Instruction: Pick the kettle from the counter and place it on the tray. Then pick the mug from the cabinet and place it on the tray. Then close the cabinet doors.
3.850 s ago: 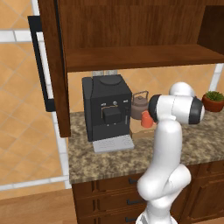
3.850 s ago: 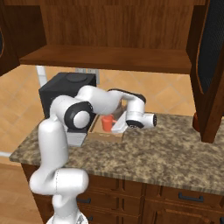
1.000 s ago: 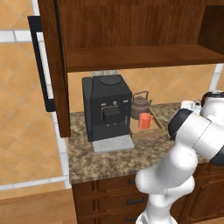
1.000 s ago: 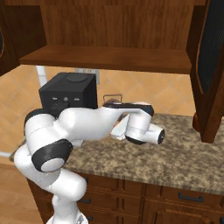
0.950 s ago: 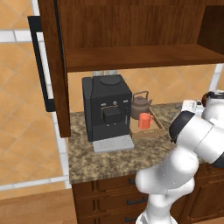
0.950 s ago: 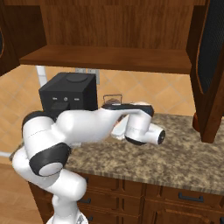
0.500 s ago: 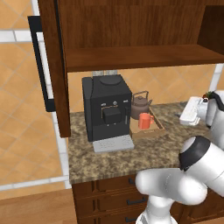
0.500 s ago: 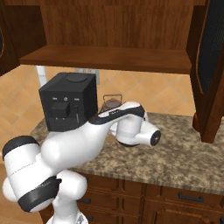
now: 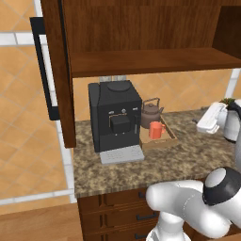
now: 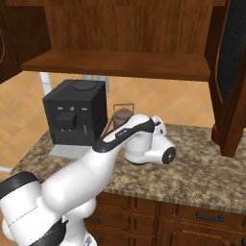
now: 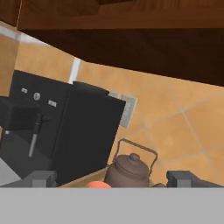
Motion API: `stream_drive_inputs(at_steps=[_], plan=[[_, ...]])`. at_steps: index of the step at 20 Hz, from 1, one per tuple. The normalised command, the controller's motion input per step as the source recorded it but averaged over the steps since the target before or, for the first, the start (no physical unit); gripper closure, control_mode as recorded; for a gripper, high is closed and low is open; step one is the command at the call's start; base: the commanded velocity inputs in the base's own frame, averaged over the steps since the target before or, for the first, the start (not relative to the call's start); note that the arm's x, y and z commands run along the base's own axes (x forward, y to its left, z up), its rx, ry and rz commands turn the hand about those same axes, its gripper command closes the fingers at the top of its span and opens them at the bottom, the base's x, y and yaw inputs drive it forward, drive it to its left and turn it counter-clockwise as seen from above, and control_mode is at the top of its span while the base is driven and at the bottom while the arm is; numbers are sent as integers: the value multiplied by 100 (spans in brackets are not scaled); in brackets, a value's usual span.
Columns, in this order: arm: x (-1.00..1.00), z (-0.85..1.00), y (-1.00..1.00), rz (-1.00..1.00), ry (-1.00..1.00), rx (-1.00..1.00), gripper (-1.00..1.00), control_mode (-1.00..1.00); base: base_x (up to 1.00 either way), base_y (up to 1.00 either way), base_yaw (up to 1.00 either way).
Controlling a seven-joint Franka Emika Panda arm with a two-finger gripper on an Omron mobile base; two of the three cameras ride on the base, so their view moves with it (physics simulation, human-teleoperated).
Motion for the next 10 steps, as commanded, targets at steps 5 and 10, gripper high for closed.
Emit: stream_drive_inputs(at_steps=[5, 10], plan=[[0, 27, -59, -9, 0, 3, -100, -100, 0, 0, 0], [-10, 2, -79, -2, -1, 11, -100, -100, 0, 0, 0]])
